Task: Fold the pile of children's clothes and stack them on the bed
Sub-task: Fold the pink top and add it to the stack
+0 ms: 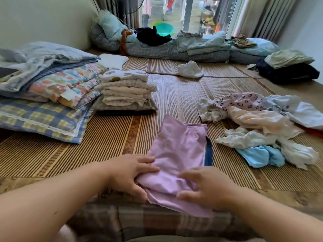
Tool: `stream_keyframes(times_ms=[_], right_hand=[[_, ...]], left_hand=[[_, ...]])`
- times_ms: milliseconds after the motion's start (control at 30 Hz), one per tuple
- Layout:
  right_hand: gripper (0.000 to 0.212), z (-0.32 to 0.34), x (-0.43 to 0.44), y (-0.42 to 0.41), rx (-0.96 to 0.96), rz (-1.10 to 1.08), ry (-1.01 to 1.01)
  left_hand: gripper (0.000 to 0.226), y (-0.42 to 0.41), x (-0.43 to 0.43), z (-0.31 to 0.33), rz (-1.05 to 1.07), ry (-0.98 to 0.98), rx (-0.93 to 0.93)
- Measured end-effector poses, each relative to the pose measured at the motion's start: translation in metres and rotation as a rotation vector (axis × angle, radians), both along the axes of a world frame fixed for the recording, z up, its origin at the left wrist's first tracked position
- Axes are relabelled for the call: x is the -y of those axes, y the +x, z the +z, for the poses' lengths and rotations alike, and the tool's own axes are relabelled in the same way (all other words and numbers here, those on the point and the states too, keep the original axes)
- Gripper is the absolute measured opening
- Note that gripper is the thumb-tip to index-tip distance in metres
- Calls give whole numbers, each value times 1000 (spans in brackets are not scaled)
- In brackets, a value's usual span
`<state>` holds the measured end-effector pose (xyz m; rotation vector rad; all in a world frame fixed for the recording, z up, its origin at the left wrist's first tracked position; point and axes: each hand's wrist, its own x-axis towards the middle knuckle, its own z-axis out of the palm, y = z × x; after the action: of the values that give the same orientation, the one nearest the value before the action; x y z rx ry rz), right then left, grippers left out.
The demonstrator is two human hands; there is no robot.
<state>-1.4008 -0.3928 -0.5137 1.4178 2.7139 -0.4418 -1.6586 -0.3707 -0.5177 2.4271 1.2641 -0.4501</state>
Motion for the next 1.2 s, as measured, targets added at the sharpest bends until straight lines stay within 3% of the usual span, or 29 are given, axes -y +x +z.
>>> stream_keyframes(times_ms=[67, 100, 233, 300, 333, 400, 533, 600, 733, 800, 867, 933, 1000, 1067, 1133, 1200], right_hand=[[101, -11, 18, 15, 108, 58, -67], [102, -18, 24, 22, 152, 103, -27], [74, -32, 31, 42, 202, 95, 112], [67, -29, 29, 49, 141, 123, 108], [61, -26, 28, 54, 119, 116, -4], [45, -15, 26, 58, -14, 22, -143], [18, 11, 17, 57, -290, -155, -360], [18, 21, 6, 51, -380, -202, -444], [35, 36, -23, 51, -624, -271, -618], [41, 39, -42, 54, -823, -361, -668], [33, 39, -63, 47, -1001, -469, -619], [38, 33, -86, 35, -1183, -675, -544], [58, 27, -102, 23, -1311, -881, -567], [62, 21, -107, 18, -1256, -914, -638], [76, 8, -106, 18, -965, -852, -644], [91, -4, -107, 19, -649, -791, -505]], left_hand=[[109, -2, 4, -3, -30, 24, -50], [118, -1, 7, -5, -57, 43, -74], [122, 3, 23, -7, -131, 85, -90], [122, 7, 32, -6, -169, 100, -117], [120, 8, 36, -5, -177, 121, -131], [107, 12, 42, -4, -174, 163, -135], [50, 13, 47, -20, -186, 462, 40], [40, 11, 43, -24, -74, 423, 225], [35, 19, 32, -12, 309, 17, 825], [57, 26, 21, -5, 502, -134, 1058], [78, 35, 5, 3, 619, -114, 1152], [65, 45, -15, 8, 809, -6, 1166], [51, 49, -37, 2, 1033, 8, 1139], [59, 47, -54, -8, 1180, -90, 1089], [64, 46, -62, -16, 1222, -186, 980], [57, 46, -62, -13, 1137, -171, 823]])
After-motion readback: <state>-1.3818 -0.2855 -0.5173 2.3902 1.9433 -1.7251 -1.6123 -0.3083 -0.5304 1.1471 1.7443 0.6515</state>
